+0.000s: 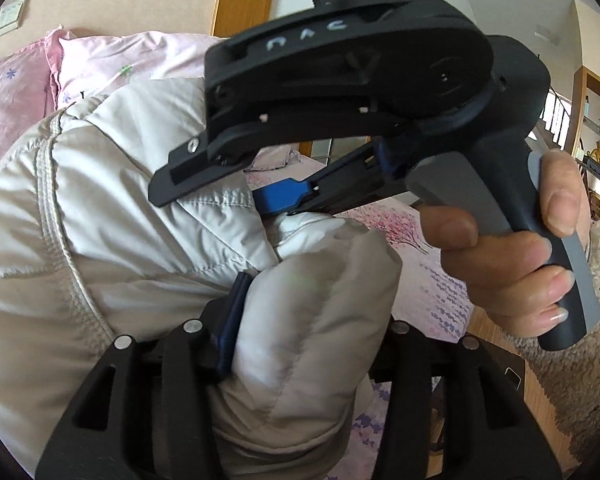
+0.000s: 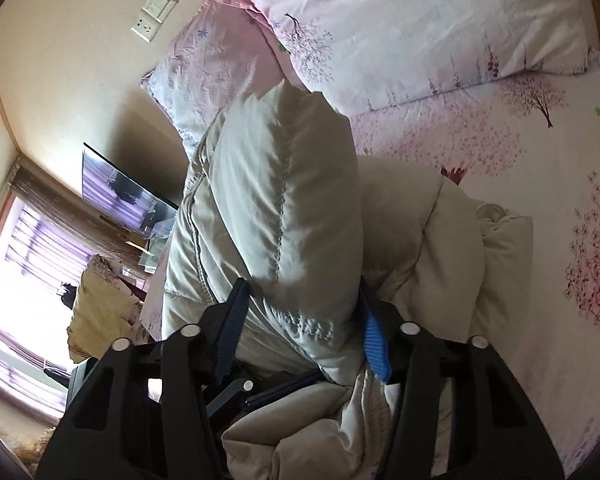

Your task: Fold large clothes

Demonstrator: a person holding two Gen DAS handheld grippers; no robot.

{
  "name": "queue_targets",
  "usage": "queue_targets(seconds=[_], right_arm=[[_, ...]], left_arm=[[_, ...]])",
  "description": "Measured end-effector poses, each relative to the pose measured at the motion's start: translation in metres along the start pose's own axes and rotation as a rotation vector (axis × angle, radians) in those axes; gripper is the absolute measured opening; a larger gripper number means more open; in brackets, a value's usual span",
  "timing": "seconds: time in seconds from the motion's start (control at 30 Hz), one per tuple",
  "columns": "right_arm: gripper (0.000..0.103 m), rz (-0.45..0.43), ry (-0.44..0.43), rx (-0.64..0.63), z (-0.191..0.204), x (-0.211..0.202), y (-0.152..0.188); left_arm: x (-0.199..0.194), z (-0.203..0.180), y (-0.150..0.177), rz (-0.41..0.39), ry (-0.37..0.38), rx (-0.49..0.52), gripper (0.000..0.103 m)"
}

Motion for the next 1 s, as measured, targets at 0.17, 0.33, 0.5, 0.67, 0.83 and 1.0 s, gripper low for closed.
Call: queue_targets(seconds=[0.17, 0.33, 0.5, 0.67, 0.83, 1.0], right_arm=[[0.02, -0.017, 0.014, 0.005, -0.006, 0.004, 0.002], [0.015, -0.062, 0.057, -0.027, -0.004, -0.002, 0.002], [0.015, -0.094, 0.09, -0.046, -0.004, -0.007, 0.0], [0.015, -0.099, 0.115, -0.052, -0.006, -0.006, 0.0], [0.015, -0.1, 0.135, -0.057, -0.005, -0.006, -0.001], [0.014, -0.115, 0.156, -0.056, -0.005, -0.009, -0.003]], left_arm=[[0.004, -0.001, -0.005, 0.009, 0.004, 0.012, 0.058], [-0.038, -0.009, -0.02, -0.034, 0.087, 0.026, 0.067], [-0.115, 0.026, -0.053, -0.154, -0.03, 0.057, 0.081], [-0.14, 0.116, -0.073, -0.124, -0.342, -0.001, 0.086], [-0.131, 0.176, -0.064, -0.041, -0.482, -0.06, 0.086], [-0.119, 0.193, -0.044, 0.015, -0.525, -0.069, 0.089]])
Point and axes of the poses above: each gripper's, at about its wrist camera, not at the fingertips, and x roughly the way its jaws point, z to its left, y to its underside, the point moved 8 cm from there along x, roughly the way its jaws point, and after that the axes turned 10 degrees about y, right-handed, at the moved point
